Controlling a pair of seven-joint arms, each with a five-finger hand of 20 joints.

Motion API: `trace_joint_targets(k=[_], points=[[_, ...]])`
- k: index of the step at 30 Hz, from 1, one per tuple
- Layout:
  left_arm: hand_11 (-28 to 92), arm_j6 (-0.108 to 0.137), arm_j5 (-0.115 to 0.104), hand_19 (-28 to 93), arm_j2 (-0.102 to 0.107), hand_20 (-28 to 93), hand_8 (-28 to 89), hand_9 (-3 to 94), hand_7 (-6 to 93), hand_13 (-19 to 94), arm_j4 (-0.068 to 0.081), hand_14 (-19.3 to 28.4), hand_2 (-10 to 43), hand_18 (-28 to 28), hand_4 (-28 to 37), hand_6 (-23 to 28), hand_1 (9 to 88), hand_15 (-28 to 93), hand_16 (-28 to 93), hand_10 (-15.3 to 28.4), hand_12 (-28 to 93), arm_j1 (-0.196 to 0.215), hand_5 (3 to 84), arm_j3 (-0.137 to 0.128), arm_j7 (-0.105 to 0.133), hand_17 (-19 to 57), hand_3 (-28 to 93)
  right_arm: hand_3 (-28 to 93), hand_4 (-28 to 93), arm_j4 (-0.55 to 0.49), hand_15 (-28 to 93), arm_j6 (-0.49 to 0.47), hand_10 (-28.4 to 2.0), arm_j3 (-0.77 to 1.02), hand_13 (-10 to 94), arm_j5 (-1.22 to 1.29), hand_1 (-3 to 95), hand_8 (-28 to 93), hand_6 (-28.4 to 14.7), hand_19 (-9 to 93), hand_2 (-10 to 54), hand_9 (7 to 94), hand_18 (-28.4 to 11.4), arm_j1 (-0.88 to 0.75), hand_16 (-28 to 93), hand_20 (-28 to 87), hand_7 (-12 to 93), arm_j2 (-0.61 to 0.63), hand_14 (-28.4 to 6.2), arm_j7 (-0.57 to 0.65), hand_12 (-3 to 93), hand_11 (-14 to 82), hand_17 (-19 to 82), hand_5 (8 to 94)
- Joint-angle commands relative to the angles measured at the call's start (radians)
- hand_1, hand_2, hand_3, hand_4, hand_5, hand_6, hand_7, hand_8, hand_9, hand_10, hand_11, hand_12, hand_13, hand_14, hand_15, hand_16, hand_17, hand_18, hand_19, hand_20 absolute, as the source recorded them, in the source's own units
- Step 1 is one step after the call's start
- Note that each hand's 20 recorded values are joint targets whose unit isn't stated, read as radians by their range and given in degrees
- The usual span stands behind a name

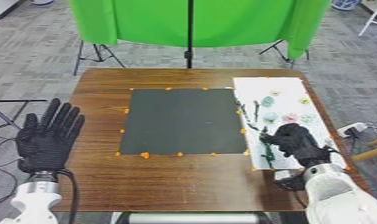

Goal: Arrange flowers

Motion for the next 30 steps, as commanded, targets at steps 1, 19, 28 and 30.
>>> trace_joint_targets(k=[1, 19, 28, 30], points=[[13, 0.003, -0.023, 27, -0.010, 7, -10, 36.4, 6.9, 25, -0.001, 11.7, 17.5, 9.9, -28.3, 8.7, 25.2, 18, -10, 13.2, 3, 0.015, 41.8, 0.013, -0.002, -4.6, 73, 72, -28, 0.099, 79, -0.036, -21.5, -0.095, 52, -0.529, 19.7, -19, -6.6, 82, -9.5, 54.2, -25.7, 0.073, 26, 25, 55, 0.074, -19.9, 0.074, 35.7, 62.8, 23, 57.0], [14, 0.007, -0.055, 28, -0.020, 7, -10, 37.3, 7.6, 27, -0.001, 12.5, 17.5, 10.3, -28.3, 8.6, 25.2, 19, -9, 13.4, 4, 0.019, 42.4, 0.023, -0.027, -4.9, 74, 68, -28, 0.223, 79, -0.107, -21.3, -0.256, 55, -0.527, 21.3, -18, -6.4, 86, -9.5, 57.7, -27.3, 0.186, 25, 26, 53, 0.095, -19.2, 0.077, 34.2, 61.4, 26, 60.1], [14, 0.011, -0.073, 28, -0.023, 7, -10, 37.4, 7.8, 27, -0.002, 12.6, 17.6, 10.6, -28.3, 8.6, 25.1, 19, -9, 13.4, 4, 0.019, 42.4, 0.028, -0.034, -5.1, 74, 72, -28, 0.308, 74, -0.075, -17.6, -0.323, 64, -0.556, 45.1, 1, -4.2, 89, -9.5, 68.4, -26.9, 0.197, 28, 27, 38, 0.083, -15.1, 0.040, 29.2, 50.6, 32, 71.0], [14, 0.011, -0.075, 28, -0.023, 7, -10, 37.5, 7.8, 27, 0.001, 12.6, 17.6, 10.6, -28.3, 8.7, 25.1, 19, -9, 13.5, 4, 0.014, 42.5, 0.030, -0.036, -5.1, 74, 69, -28, 0.316, 73, -0.072, -15.8, -0.333, 67, -0.552, 50.2, 1, -3.8, 90, -9.5, 73.9, -26.6, 0.197, 28, 27, 33, 0.078, -14.3, 0.037, 35.5, 42.2, 33, 74.9]])
